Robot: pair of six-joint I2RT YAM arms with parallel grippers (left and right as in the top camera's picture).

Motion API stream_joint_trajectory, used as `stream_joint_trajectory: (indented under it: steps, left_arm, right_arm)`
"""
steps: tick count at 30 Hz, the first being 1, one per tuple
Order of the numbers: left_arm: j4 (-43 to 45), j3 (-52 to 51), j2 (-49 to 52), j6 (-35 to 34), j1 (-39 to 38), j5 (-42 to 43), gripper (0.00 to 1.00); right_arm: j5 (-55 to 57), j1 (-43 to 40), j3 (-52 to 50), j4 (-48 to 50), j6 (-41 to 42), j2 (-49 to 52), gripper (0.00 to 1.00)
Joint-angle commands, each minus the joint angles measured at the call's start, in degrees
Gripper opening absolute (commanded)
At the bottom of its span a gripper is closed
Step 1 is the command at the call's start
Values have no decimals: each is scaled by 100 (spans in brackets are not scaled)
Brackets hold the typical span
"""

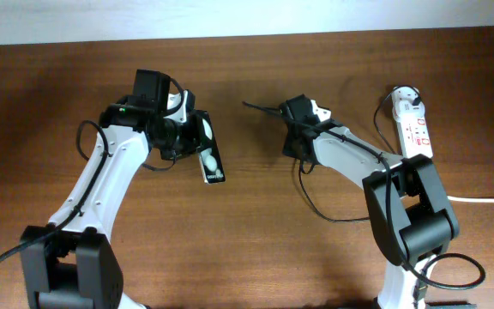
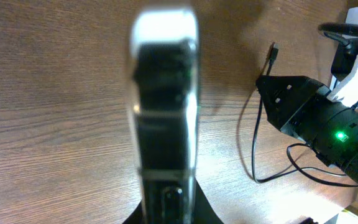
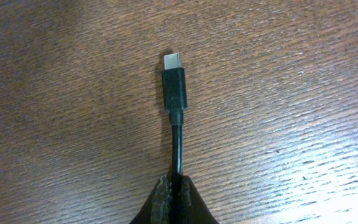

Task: Plug charger to phone and switch on socket
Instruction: 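Insert the cable plug into the phone's bottom port with the right gripper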

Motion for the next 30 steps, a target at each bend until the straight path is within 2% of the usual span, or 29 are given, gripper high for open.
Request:
stream_joint_trajectory:
  steps: [1,3,4,6,8,10,11,12,14,16,17,18,24,30]
  left_arm:
    - [105,70,-33,-426,35,216,0]
    - [271,70,-28,-422,37,232,0]
    - [402,70,-2,-310,35,503,0]
    - [1139,70,256,-188,37,1880,0]
    - [1873,70,708,-306,37,3283,0]
    - [3171,70,1355,-942,37,4822,0]
    - [4225,70,1648,-1683,37,5574,0]
    - [5154,70,1818,-2223,35,5792,0]
    - [6100,70,1825,-2863,109,5683,0]
    - [6662,70,1825,-3432,160,5685,0]
    - [6653,70,1825,-3432,153,5694,0]
    - [6653,70,1825,-3432,146,5696,0]
    - [6653,70,1825,-3359,186,5799,0]
    - [6651,70,1825,-3254,286,6096,0]
  right_arm:
    - [-798,-48,-111,-636,-52,337,4]
    - [-988,-48,76,-1176,-52,-164,4]
    - [-1252,-48,83,-1329,-52,-553,4]
    - [-1980,-35,70,-1493,-48,-1751,4]
    - [-2173,-26,66,-1779,-52,-2940,4]
    - [-2168,4,26,-2358,-61,-4013,4]
    - [-2168,247,-140,-2830,-251,-4562,4]
    - [-2168,595,-356,-2892,-247,-4878,4]
    - [-2002,1384,-935,-2651,190,-5283,4]
    - [-1926,2046,-1740,-1513,417,-5215,4]
    - [-1714,2391,-2087,-645,398,-5042,4]
    - [-1314,2559,-2184,-315,413,-4892,4]
    - [-634,2590,-2184,850,415,-4363,4]
    - [-267,2588,-2184,990,398,-4360,4]
